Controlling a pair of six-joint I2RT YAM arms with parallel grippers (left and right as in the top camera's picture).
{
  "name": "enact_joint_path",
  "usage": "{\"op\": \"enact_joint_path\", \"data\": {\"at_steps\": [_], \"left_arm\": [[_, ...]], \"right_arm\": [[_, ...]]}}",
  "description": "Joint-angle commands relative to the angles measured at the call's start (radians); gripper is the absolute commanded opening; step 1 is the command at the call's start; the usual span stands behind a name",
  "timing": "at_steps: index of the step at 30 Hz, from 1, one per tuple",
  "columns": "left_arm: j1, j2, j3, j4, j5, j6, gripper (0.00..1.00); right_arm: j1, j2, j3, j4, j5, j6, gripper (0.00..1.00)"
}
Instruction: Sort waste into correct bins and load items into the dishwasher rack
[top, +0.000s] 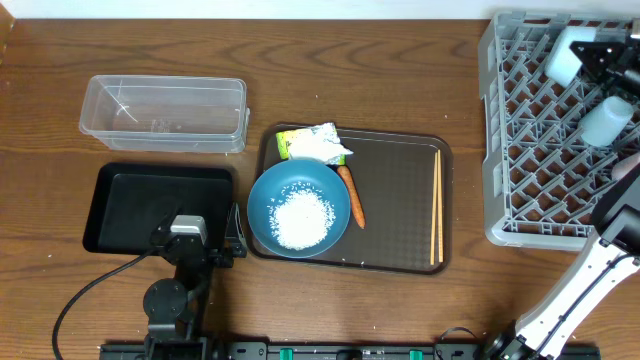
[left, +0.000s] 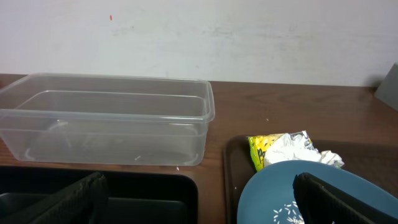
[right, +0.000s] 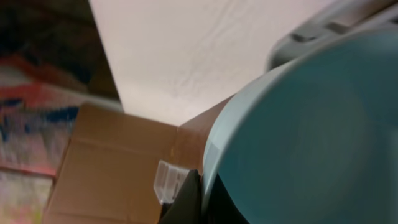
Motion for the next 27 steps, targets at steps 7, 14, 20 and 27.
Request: {"op": "enact_joint_path", "data": {"at_steps": [7,14,20,27], "left_arm": [[-0.003,-0.006,-0.021,-0.026,0.014,0.003,0.98],[-0.003,-0.006,-0.021,-0.026,0.014,0.003,0.98],[-0.003,-0.006,-0.021,-0.026,0.014,0.003,0.98],[-0.003,-0.006,-0.021,-0.026,0.014,0.003,0.98]], "right_arm": [[-0.051,0.002,-0.021,-0.25,0.272,-0.08,0.01],[-0.059,-0.097,-0.02,-0.308,0.451,-0.088,0.18],[-0.059,-0.211,-0.02,-0.394,0.672,-0.098,0.68],[-0.059,-0.356,-0.02,-0.449,0.854,-0.098,0.75]]}}
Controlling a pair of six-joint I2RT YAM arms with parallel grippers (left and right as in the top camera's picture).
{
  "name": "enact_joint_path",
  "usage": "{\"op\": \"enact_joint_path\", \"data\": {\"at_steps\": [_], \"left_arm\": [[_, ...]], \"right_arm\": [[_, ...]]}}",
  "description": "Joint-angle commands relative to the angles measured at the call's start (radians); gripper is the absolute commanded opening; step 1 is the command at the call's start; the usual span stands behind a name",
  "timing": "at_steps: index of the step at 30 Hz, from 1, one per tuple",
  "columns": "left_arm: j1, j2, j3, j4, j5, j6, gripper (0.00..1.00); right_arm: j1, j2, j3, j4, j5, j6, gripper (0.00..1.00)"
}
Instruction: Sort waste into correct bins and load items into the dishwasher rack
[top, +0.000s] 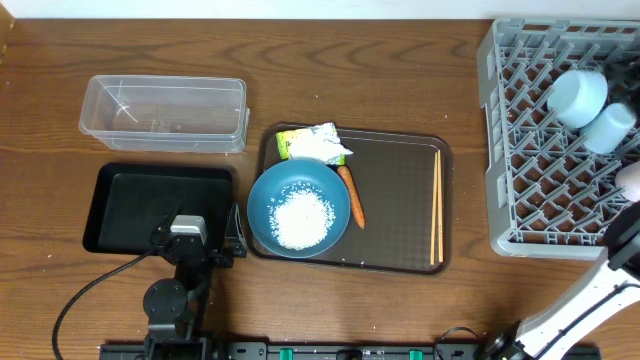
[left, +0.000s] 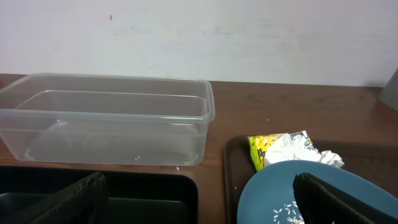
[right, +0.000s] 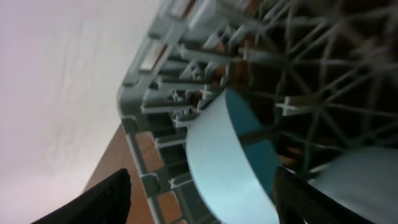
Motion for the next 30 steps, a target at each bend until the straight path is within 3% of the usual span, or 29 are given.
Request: {"op": "enact_joint_path", "data": {"at_steps": [1,4,9,18,21,26,30], "left_arm": [[-0.003,-0.006,-0.021,-0.026,0.014,0.003,0.98],[-0.003,-0.006,-0.021,-0.026,0.014,0.003,0.98],[-0.003,-0.006,-0.021,-0.026,0.014,0.003,0.98],[-0.003,-0.006,-0.021,-0.026,0.014,0.003,0.98],[-0.003,-0.006,-0.021,-0.026,0.014,0.003,0.98],[-0.003,-0.006,-0.021,-0.026,0.013,0.003,0.98],[-0.003,-0.006,-0.021,-0.026,0.014,0.003,0.98]], "right_arm": [[-0.005,-0.142,0.001,-0.009,0.153,-0.013,0.75],[-0.002,-0.243,0.001,-0.019,0.223,-0.013,0.78],[0.024,-0.397,0.001,-0.047,0.312,-0.014,0.98],[0.216,-0.523,0.001,-0.187,-0.023,-0.06,0.99],[0.343,-0.512,0.0,-0.281,-0.003,-0.126,0.99],[0.614,-0.462,-0.001,-0.447,0.383,-0.121,0.99],[0.827,-0.385,-0.012,-0.555,0.803,0.086,0.96]]}}
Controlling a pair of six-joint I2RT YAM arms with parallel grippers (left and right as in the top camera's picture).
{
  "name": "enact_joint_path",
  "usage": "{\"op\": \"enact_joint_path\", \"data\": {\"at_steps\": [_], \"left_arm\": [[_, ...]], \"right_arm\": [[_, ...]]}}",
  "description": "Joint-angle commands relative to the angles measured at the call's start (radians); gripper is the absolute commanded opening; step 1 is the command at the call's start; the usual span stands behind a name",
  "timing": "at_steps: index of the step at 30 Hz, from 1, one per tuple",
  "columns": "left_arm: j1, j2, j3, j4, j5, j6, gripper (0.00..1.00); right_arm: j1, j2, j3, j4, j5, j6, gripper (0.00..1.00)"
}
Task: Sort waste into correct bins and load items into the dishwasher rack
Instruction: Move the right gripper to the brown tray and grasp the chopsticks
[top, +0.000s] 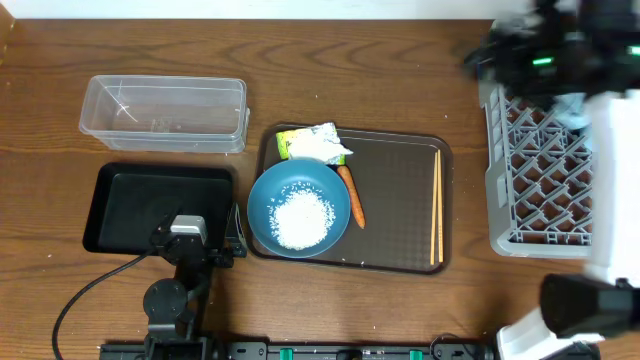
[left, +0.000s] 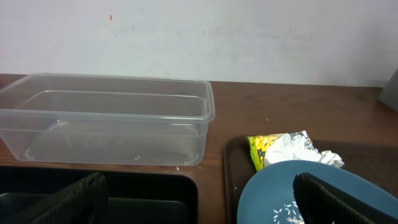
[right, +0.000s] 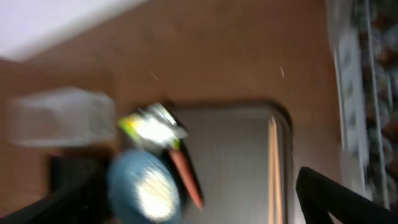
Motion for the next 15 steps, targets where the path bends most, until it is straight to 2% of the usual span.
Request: {"op": "enact_joint_path", "data": {"at_steps": [1,3,8,10,15], "left_arm": [[-0.003,-0.006,-0.021,-0.026,0.014,0.003,0.98],[-0.003,-0.006,-0.021,-0.026,0.014,0.003,0.98],[-0.003,-0.006,-0.021,-0.026,0.014,0.003,0.98],[-0.003,-0.006,-0.021,-0.026,0.014,0.003,0.98],[-0.003,-0.006,-0.021,-0.026,0.014,0.003,0.98]], "right_arm": [[0.14,0.068,-0.016,-0.055,0.445,0.18,0.97],[0.206,0.116,-0.033,-0.081,0.533,0.254,0.96],[0.279,0.219,-0.113,-0.067,0.533,0.351,0.96],[0.281,0.242,-0.148,-0.042,0.499,0.345,0.96],[0.26,0.255,-0.243,0.002,0.33,0.207,0.95]]}}
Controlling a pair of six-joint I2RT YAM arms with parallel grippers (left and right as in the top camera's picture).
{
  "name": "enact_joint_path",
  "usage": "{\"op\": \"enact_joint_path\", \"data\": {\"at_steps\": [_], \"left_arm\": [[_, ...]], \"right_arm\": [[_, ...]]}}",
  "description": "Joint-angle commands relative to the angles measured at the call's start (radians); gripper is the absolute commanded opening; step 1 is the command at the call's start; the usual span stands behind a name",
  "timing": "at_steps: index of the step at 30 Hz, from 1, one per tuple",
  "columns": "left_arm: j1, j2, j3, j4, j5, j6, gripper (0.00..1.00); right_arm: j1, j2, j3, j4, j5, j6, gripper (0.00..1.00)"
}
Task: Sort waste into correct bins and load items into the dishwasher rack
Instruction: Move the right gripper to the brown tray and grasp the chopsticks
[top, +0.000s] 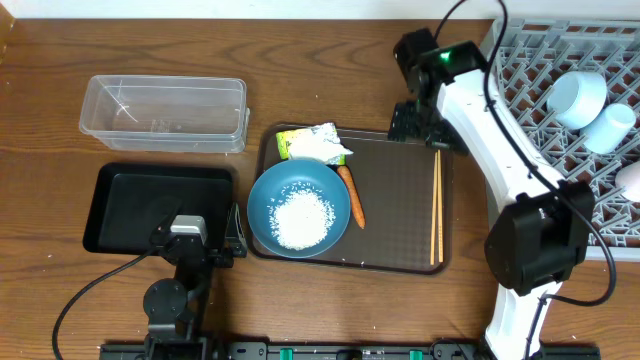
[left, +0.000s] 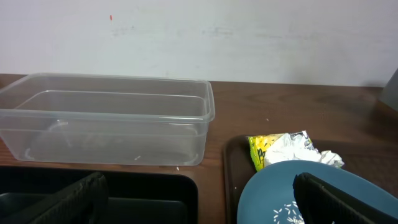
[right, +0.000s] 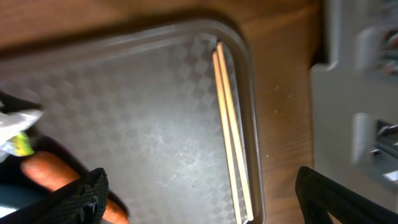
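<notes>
A brown tray (top: 400, 215) holds a blue bowl of rice (top: 297, 208), a carrot (top: 351, 196), a crumpled wrapper (top: 315, 143) and a pair of chopsticks (top: 437, 205). My right gripper (top: 425, 125) hangs open over the tray's far right corner. In its wrist view the right gripper (right: 202, 199) is empty, with the chopsticks (right: 229, 118) under it. My left gripper (left: 199, 205) rests open between the black bin (top: 160, 205) and the bowl (left: 311, 193). Two pale cups (top: 578, 95) lie in the grey rack (top: 600, 45).
A clear plastic bin (top: 165, 113) stands at the far left, behind the black bin. The rack's wall (right: 348, 93) rises just right of the tray. Bare wood lies between the tray and the rack.
My right arm was over the rack's left edge, with the tray far below. Now its open gripper is low over the tray's far right corner, close above the chopsticks. The left arm is unchanged.
My right gripper was at a pale blue cup over the rack. Then the cup lay in the rack beside another and the gripper stood open, apart from it. Later it was at the rack's left edge, and now over the tray.
</notes>
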Motion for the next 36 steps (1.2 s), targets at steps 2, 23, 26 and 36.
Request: {"op": "enact_joint_path", "data": {"at_steps": [2,23,26,36], "left_arm": [[-0.003,-0.006,-0.021,-0.026,0.014,0.003,0.98],[-0.003,-0.006,-0.021,-0.026,0.014,0.003,0.98],[-0.003,-0.006,-0.021,-0.026,0.014,0.003,0.98],[-0.003,-0.006,-0.021,-0.026,0.014,0.003,0.98]], "right_arm": [[-0.02,-0.004,-0.062,0.029,-0.108,-0.127,0.95],[-0.068,-0.004,-0.394,0.206,-0.259,-0.315,0.89],[-0.053,-0.004,-0.395,0.206,-0.237,-0.306,0.87],[-0.053,-0.004,-0.443,0.237,-0.253,-0.29,0.86]]}}
